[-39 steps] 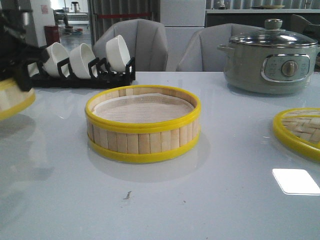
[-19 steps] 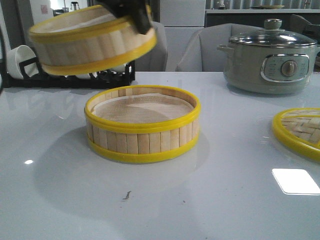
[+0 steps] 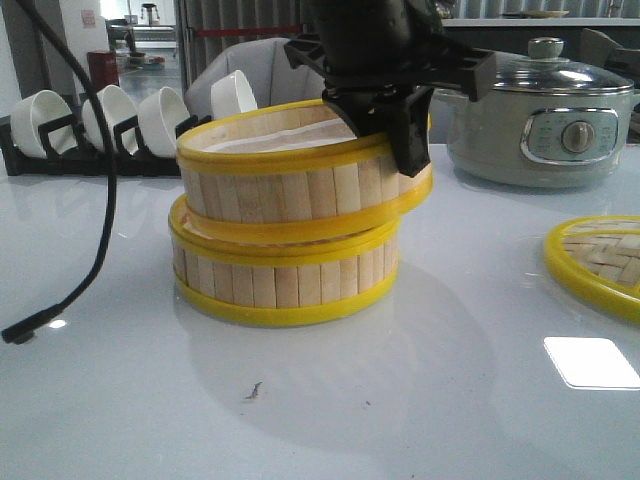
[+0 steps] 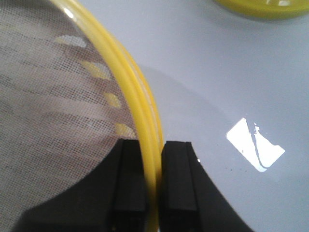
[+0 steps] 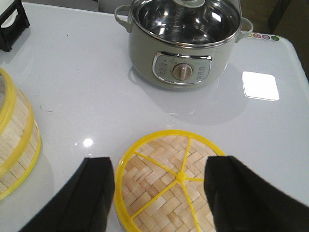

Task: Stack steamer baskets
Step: 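Lift the basket with the left gripper and carry it over the centre basket, then lower the basket onto the centre basket and open the left gripper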

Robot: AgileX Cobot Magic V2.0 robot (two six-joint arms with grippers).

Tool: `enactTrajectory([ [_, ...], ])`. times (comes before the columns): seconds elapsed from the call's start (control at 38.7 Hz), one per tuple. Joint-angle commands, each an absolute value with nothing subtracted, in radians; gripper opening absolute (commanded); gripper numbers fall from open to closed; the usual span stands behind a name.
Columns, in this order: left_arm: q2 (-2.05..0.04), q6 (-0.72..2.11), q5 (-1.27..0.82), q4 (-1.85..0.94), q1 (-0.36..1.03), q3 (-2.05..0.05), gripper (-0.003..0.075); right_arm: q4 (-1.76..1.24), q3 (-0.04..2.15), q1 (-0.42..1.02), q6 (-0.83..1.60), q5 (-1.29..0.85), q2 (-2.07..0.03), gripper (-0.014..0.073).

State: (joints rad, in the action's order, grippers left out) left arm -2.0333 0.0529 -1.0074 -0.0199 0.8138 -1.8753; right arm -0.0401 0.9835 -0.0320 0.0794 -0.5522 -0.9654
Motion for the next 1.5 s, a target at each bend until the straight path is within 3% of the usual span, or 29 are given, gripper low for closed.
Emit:
enactTrajectory([
  [0.0, -1.968, 0.062, -0.975, 0.017, 0.817, -1.914, 0.0086, -0.029, 1.021, -0.032, 0.091, -0.484, -0.955, 0.0517],
  [1.47, -1.983, 0.060, -0.943, 0.095, 0.796, -1.874, 0.0086, -0.029, 1.021, -0.032, 0.091, -0.484, -0.955, 0.0517],
])
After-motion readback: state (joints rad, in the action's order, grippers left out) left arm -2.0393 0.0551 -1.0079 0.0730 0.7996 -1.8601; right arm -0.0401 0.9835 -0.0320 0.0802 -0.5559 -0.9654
